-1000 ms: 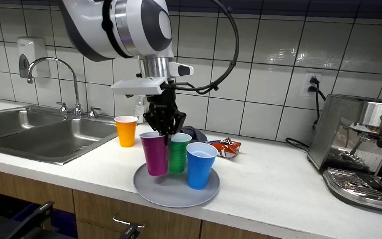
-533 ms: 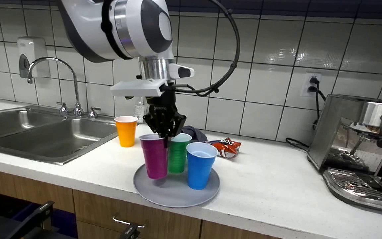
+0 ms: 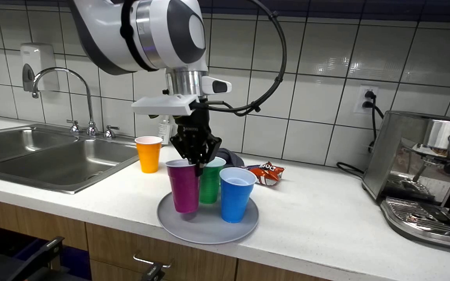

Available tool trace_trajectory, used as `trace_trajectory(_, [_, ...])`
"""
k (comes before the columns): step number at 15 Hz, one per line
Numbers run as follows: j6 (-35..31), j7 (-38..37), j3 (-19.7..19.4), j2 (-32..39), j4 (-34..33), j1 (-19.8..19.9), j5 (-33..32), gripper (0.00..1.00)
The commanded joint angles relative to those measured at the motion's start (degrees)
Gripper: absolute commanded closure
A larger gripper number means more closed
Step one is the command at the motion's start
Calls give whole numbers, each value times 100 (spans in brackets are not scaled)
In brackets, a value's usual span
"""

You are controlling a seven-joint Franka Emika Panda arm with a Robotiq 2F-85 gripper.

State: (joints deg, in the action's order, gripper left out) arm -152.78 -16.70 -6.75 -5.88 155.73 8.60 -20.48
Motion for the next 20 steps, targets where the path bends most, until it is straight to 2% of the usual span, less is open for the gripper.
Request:
trace_trajectory(1, [-119, -50, -7, -181, 175, 162, 8, 99])
trace_trajectory(20, [-342, -193, -200, -136, 251, 463, 56, 99])
